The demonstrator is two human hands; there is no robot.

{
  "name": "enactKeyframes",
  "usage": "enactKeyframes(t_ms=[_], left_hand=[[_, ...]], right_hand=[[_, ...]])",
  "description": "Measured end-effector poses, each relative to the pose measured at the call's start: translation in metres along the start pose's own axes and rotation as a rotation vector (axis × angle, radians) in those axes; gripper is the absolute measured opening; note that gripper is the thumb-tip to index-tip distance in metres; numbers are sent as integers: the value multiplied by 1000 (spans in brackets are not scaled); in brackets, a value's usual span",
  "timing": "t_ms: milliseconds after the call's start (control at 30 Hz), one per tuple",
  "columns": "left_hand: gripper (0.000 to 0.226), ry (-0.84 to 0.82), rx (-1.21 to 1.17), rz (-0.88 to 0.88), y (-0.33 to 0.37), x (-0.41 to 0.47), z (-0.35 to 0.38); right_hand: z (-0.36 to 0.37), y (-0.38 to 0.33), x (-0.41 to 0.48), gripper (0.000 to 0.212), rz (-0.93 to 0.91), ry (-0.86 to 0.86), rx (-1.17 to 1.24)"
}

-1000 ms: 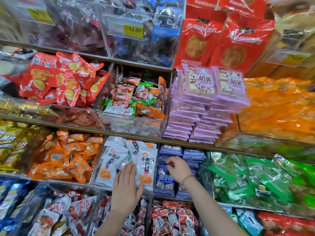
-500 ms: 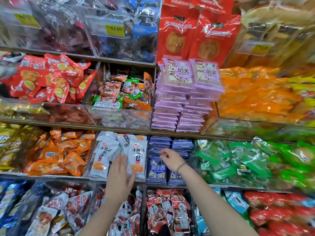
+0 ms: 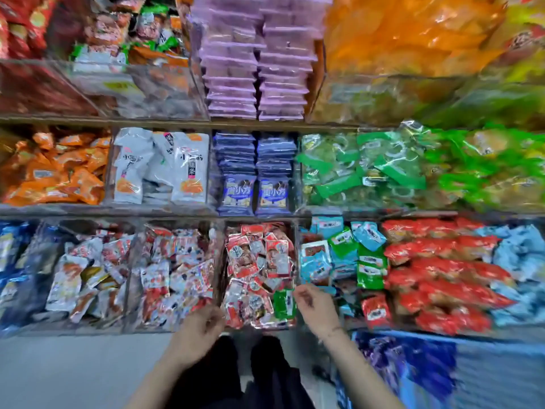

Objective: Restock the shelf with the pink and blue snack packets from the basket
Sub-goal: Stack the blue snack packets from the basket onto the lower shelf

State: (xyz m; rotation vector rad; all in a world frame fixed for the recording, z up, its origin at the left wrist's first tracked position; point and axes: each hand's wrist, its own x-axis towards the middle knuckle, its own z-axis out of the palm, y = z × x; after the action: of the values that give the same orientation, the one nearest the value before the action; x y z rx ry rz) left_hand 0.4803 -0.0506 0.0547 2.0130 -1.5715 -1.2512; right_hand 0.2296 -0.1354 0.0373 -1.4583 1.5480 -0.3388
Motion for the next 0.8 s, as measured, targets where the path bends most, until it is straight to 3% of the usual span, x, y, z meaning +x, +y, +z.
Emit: enactKeyframes(t_ms=[133, 267, 367, 533, 800], left_hand=[[11, -255, 207, -177, -25, -19, 36], [24, -426, 387, -299, -50, -42, 67], [21, -429, 367, -343, -64, -66, 87], [15, -394, 246, -363, -82, -117, 123], [18, -318, -41, -449, -88, -175, 166]], right_hand=[[10, 80, -44, 13, 255, -58, 18], [14, 138, -95, 23, 441, -7, 34], [21, 167, -140, 34, 565, 125, 157], [31, 209, -210, 16, 737, 347, 468], [8, 258, -264, 18, 787, 297, 470]])
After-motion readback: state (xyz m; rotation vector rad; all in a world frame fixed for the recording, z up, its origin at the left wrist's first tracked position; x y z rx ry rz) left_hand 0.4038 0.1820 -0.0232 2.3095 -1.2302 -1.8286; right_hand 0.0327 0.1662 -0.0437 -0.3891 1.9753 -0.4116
